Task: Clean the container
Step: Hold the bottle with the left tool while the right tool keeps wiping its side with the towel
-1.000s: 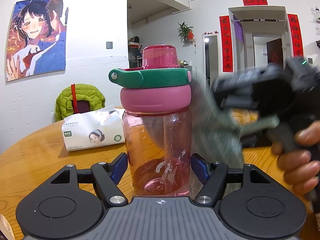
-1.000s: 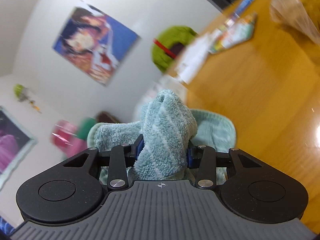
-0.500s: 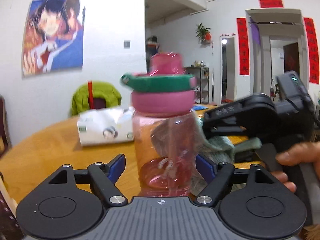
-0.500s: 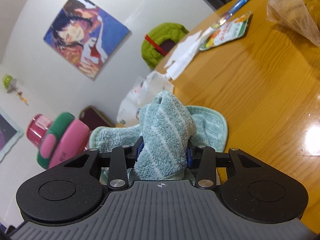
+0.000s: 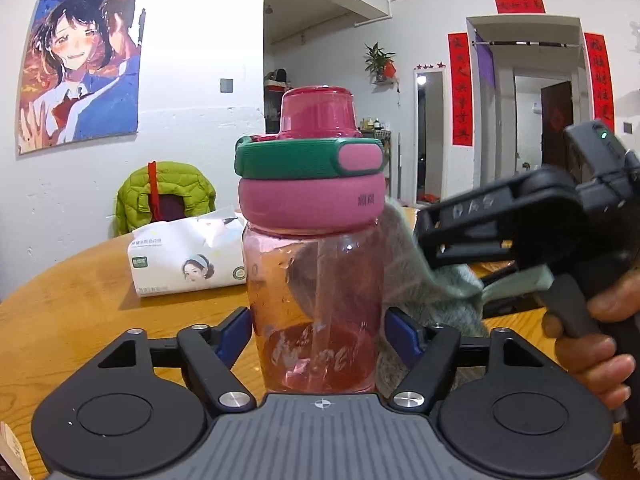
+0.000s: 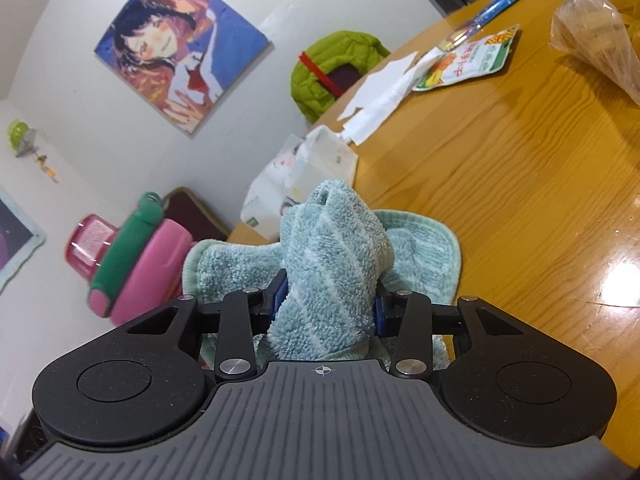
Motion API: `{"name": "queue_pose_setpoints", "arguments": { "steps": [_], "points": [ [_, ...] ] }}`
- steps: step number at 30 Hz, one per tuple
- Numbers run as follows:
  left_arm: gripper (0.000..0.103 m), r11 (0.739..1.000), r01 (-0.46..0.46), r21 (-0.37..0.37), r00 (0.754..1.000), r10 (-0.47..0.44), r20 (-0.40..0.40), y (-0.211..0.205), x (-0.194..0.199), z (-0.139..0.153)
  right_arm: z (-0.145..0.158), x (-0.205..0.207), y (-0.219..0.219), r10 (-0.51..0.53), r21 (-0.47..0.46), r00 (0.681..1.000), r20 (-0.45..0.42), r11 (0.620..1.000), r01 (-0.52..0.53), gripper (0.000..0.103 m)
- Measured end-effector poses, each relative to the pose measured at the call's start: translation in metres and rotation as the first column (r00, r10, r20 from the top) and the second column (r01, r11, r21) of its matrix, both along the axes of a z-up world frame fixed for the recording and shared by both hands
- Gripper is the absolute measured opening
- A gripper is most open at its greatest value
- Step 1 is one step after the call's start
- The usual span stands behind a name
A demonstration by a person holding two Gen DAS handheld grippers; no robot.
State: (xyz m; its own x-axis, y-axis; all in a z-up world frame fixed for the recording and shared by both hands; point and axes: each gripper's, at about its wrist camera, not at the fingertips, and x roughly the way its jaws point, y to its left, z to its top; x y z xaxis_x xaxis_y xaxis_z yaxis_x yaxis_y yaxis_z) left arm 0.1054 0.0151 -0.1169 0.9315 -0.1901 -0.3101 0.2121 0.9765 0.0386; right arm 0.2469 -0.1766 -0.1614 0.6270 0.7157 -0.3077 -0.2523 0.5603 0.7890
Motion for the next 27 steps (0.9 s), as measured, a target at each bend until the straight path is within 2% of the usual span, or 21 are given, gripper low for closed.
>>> {"name": "queue_pose_setpoints", "arguments": {
  "steps": [4,9,18,27],
  "points": [
    [0.069,1.000,-0.003,0.027,1.000,0.003,0.005,-0.0035,-0.0006,-0.0015,0.0006,0.0000,-0.0005,0.005,0.020,1.000,0.002,1.000,-0.006,0.044],
    [0.069,1.000,0.001,0.020,1.000,-0.001,0.007,-0.0022,-0.0006,-0.0016,0.0013,0.0000,-0.0012,0.012,0.046,1.000,0.006,0.999,-0.012,0.047],
    [0.070,1.000,0.006,0.019,1.000,-0.006,0.007,-0.0011,0.0011,-0.0029,0.0027,0.0001,-0.0024,0.024,0.092,1.000,0.012,0.995,-0.025,0.044],
    [0.070,1.000,0.015,0.014,1.000,-0.015,0.007,-0.0002,0.0008,-0.0023,0.0040,0.0001,-0.0036,0.036,0.137,0.999,0.018,0.990,-0.038,0.048]
  ]
}}
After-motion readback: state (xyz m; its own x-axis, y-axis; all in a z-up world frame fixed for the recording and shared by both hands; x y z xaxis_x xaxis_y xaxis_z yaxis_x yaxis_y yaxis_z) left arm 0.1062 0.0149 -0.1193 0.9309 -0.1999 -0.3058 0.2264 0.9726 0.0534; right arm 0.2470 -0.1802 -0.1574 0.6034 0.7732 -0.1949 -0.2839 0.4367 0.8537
